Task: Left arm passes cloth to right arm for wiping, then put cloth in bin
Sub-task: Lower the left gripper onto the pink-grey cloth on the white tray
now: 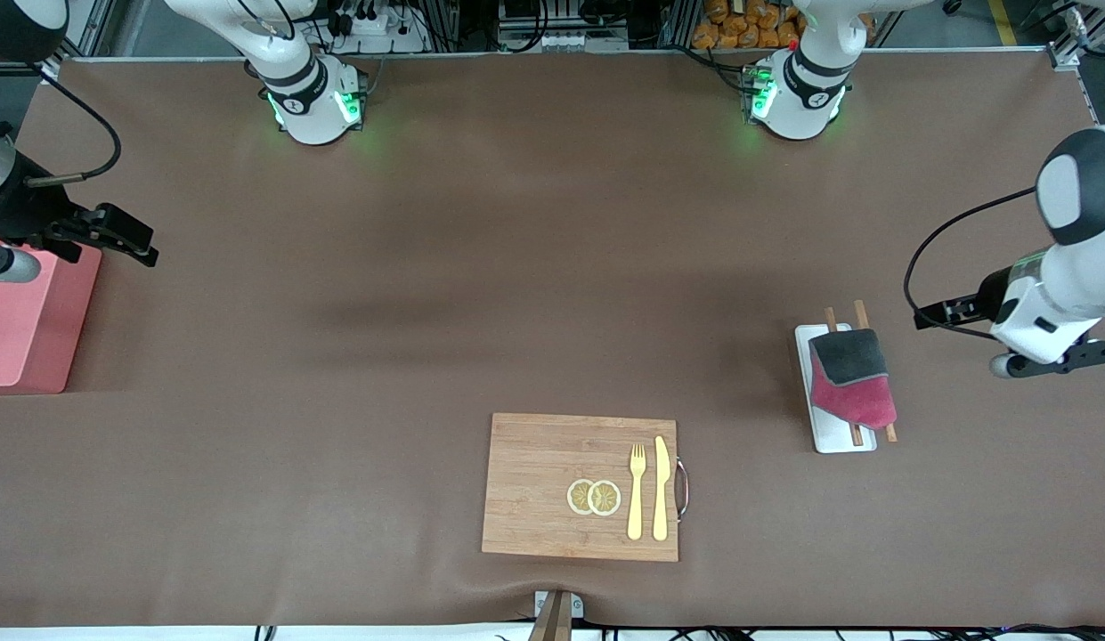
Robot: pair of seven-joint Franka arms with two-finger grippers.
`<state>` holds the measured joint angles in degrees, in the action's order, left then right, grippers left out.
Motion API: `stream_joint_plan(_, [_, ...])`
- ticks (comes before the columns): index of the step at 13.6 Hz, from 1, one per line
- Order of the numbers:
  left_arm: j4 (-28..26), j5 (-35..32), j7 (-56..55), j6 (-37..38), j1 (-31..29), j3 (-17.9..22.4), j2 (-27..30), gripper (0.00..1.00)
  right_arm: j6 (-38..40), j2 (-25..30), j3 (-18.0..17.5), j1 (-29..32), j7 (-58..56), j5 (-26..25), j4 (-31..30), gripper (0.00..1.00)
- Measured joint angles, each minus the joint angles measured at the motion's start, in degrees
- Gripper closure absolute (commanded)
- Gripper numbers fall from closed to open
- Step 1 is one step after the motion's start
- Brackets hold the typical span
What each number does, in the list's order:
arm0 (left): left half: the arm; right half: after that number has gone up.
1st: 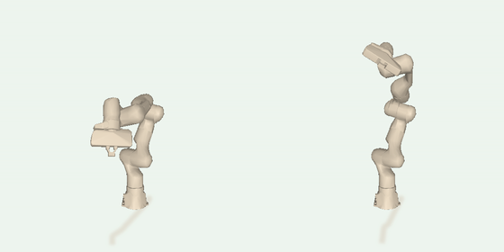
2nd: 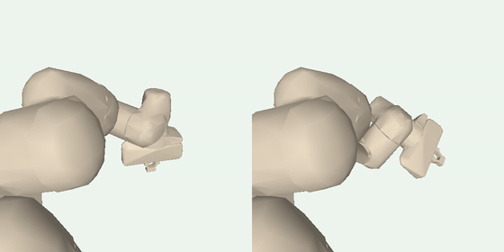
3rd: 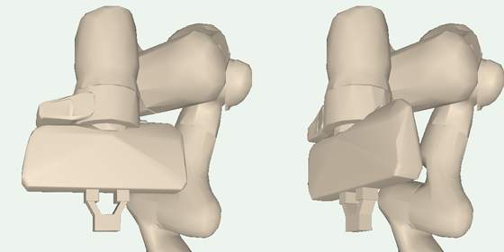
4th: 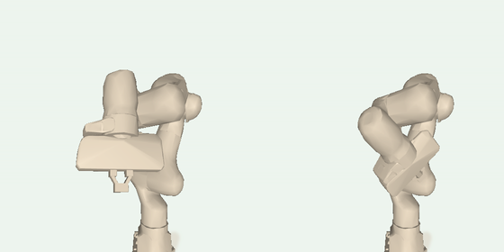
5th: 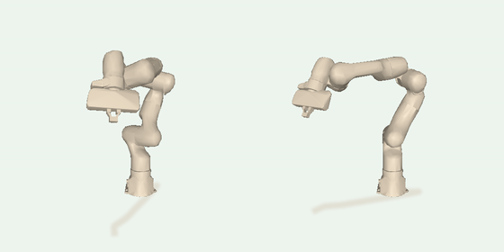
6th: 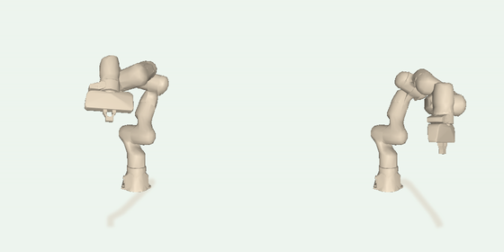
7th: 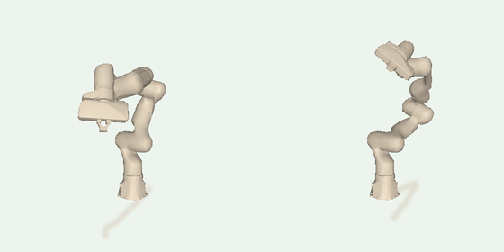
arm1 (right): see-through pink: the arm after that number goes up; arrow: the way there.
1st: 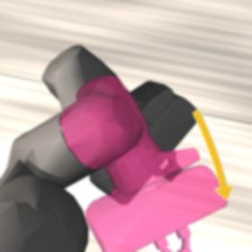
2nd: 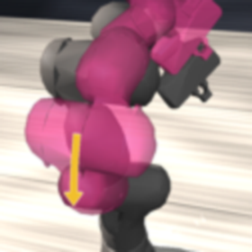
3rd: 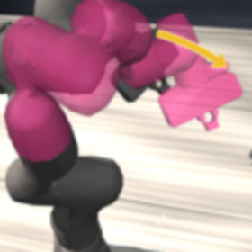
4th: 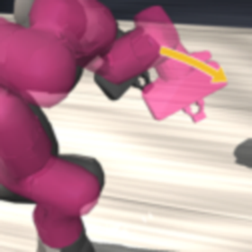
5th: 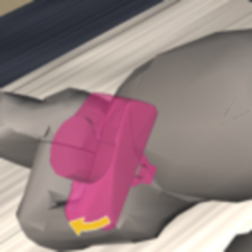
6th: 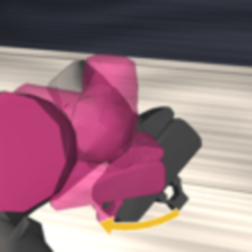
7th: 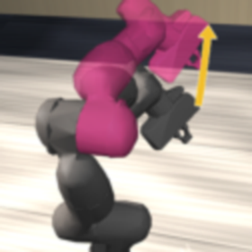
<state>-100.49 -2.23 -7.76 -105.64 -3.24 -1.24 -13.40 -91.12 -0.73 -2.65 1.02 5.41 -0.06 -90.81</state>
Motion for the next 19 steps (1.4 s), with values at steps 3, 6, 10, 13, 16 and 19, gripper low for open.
stream_joint_plan(3, [-0.8,0.0,1.6,-5.1,0.0,-0.1,-3.6,0.1,1.1,-0.2,0.0,0.0,0.0,0.0,-0.1,0.0])
stream_joint_plan(6, [-0.9,0.1,2.2,-8.8,-0.4,-0.1,-7.3,0.23,2.0,-0.3,-0.1,0.0,0.0,-0.1,-0.1,0.0])
stream_joint_plan(10, [-0.8,2.8,2.2,-9.6,-0.4,-0.7,-8.6,0.37,2.8,-1.5,0.1,0.1,0.0,-0.4,-0.1,0.0])
stream_joint_plan(13, [-0.8,3.3,2.2,-9.7,-0.1,-1.3,-8.8,0.43,2.9,-1.8,0.0,0.1,0.0,-0.6,0.3,0.0])
stream_joint_plan(16, [-0.8,3.5,2.1,-10.4,-0.1,-1.5,-9.7,0.48,2.9,-1.8,0.0,0.1,0.0,-0.6,1.6,0.0])
stream_joint_plan(19, [-0.8,3.6,1.9,-10.8,-0.1,-1.5,-10.1,0.54,2.9,-1.8,0.0,0.1,0.5,-0.6,1.7,0.0])
